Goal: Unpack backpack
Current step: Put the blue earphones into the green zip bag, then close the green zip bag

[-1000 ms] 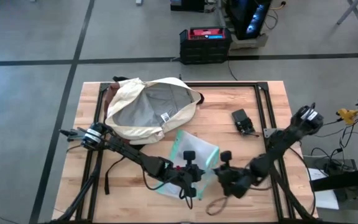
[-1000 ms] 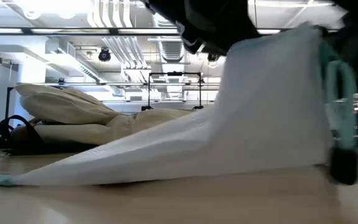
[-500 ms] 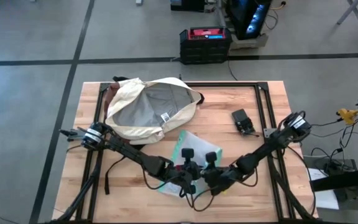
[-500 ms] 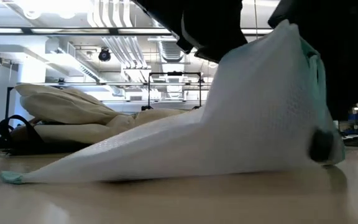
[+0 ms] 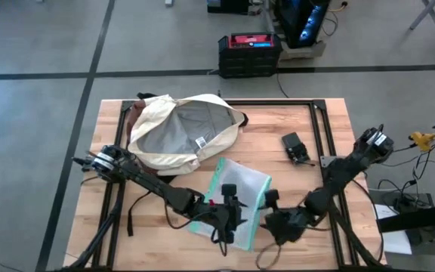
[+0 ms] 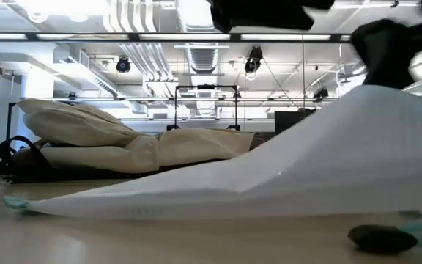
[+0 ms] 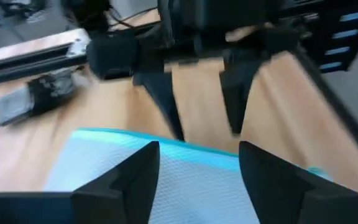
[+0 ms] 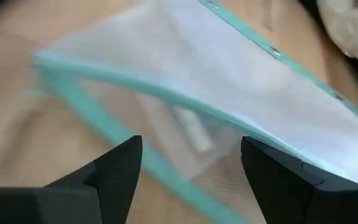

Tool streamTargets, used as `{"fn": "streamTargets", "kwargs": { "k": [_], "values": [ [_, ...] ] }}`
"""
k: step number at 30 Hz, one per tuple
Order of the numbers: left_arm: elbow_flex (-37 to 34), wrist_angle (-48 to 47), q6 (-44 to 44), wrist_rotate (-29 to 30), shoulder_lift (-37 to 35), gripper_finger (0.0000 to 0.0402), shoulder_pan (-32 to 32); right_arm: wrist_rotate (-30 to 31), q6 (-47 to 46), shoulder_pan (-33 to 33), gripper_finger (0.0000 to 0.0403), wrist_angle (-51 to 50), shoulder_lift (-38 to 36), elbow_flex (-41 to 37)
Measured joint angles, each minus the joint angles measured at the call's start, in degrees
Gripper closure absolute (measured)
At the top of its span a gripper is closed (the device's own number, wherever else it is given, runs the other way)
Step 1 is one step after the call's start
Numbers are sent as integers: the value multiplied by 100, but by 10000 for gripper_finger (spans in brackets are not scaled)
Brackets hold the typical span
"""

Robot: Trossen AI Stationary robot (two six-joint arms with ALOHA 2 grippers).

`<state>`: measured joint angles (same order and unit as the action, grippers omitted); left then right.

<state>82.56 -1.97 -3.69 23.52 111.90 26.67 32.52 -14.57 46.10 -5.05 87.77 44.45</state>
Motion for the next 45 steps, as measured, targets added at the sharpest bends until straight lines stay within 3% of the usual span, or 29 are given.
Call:
{"fn": "streamTargets", "kwargs": {
  "k": [6, 12, 16, 20, 27, 31, 35, 41, 45],
  "values": [
    [0, 429, -681, -6, 314, 184, 409, 185, -1297, 707, 165, 264, 305, 2],
    [-7, 1596, -1021, 24, 1080, 208, 655, 335, -2087, 923, 204, 1648, 1270, 10],
    [-7, 1539, -1571, 290, 1418, 228, 680, 367, -2221, 910, 226, 2377, 1944, 256],
    [4, 1504, -1942, 561, 1602, 246, 678, 463, -2159, 848, 243, 2160, 2459, 767],
    [5, 948, -2382, 594, 1801, 272, 649, 1264, -2139, 738, 256, 860, 2888, 1630],
    [22, 350, -2715, 673, 1779, 282, 642, 1249, -1828, 700, 249, 492, 2930, 1893],
    [21, 325, -2691, 743, 1777, 281, 627, 1192, -1575, 606, 257, 477, 2932, 1928],
    [15, 278, -2578, 863, 1777, 282, 603, 450, -1532, 220, 332, 539, 2950, 1915],
    [16, 122, -2586, 886, 1772, 282, 593, 440, -1445, 190, 391, 444, 2897, 1906]
  ]
}}
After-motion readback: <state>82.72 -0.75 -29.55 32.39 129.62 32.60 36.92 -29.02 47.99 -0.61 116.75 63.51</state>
